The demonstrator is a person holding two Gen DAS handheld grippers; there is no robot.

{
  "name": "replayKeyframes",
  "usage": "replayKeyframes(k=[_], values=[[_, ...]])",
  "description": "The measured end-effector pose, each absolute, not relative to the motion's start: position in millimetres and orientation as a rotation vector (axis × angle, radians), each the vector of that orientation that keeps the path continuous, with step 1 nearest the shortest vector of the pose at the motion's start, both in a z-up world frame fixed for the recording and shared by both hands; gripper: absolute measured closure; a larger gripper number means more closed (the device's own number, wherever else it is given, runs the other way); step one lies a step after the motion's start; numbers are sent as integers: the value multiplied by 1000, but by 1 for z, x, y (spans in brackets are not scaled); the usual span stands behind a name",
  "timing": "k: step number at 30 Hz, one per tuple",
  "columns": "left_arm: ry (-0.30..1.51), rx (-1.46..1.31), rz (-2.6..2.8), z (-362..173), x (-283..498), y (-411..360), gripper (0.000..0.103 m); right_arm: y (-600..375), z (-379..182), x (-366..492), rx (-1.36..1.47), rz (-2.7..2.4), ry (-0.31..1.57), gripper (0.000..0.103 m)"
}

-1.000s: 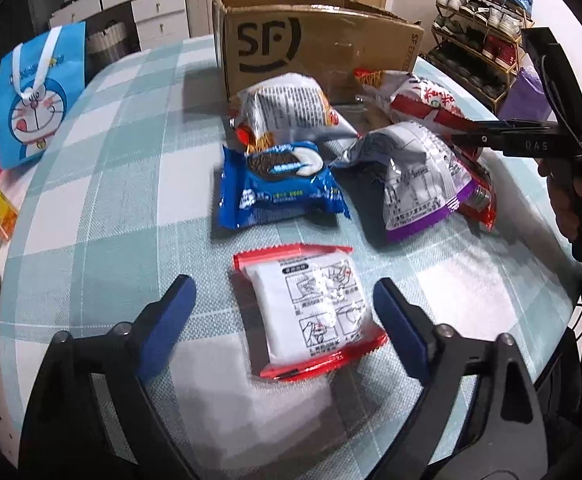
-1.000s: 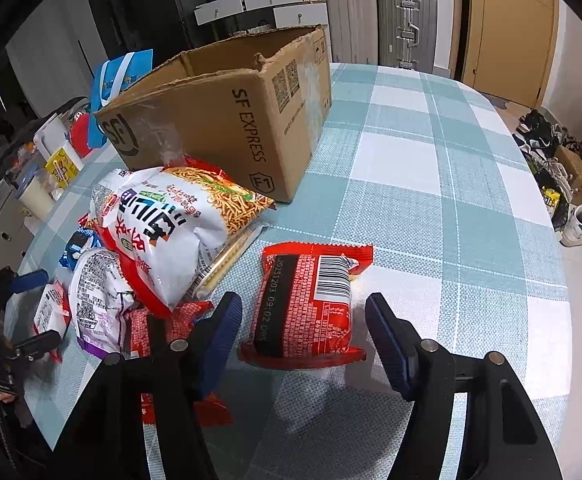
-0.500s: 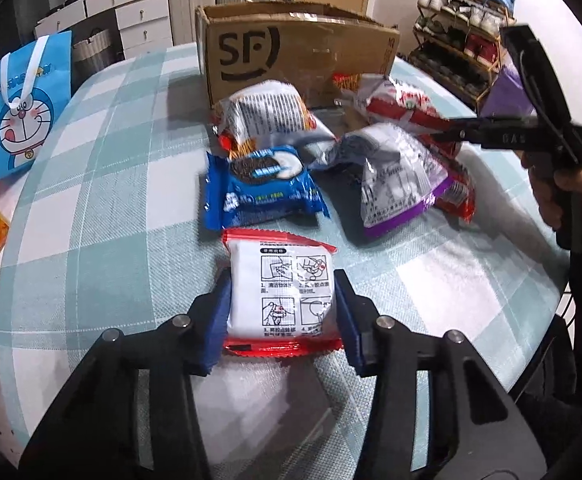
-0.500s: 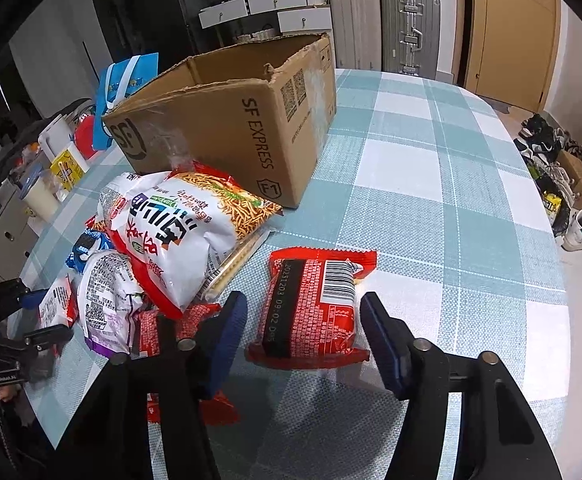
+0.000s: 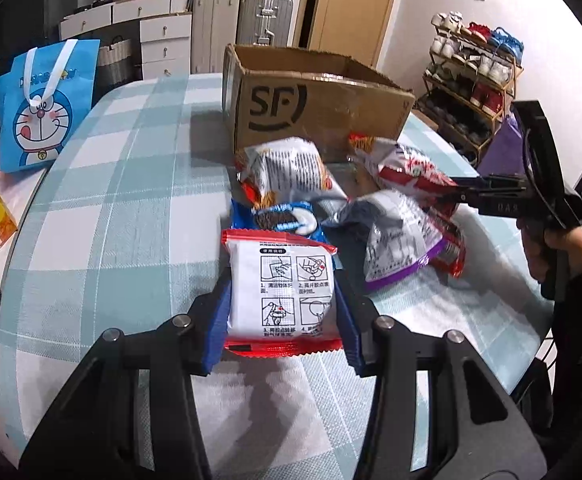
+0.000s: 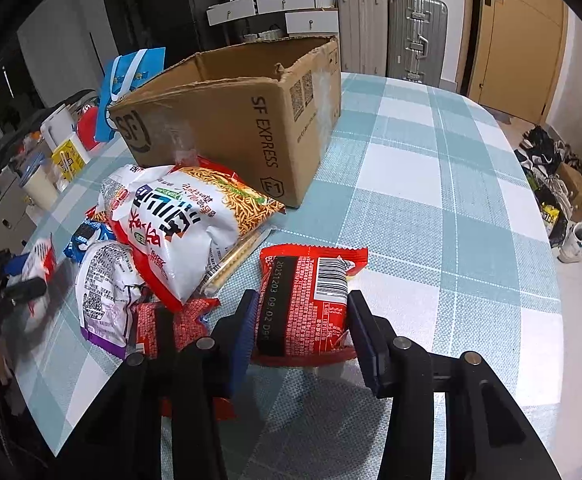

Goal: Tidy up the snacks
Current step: 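Carry both packs into the cardboard box and open both tools to release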

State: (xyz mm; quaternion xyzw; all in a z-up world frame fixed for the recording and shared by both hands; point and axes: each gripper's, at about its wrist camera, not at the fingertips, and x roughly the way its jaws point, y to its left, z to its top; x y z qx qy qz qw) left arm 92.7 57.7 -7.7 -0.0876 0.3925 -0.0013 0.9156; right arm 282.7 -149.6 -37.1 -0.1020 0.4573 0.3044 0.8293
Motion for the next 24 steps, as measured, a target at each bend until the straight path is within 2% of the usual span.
replayKeyframes(k=[24], values=[[695,-195,62,33,139,69,59,-174,32,264,-94,694,806,58]])
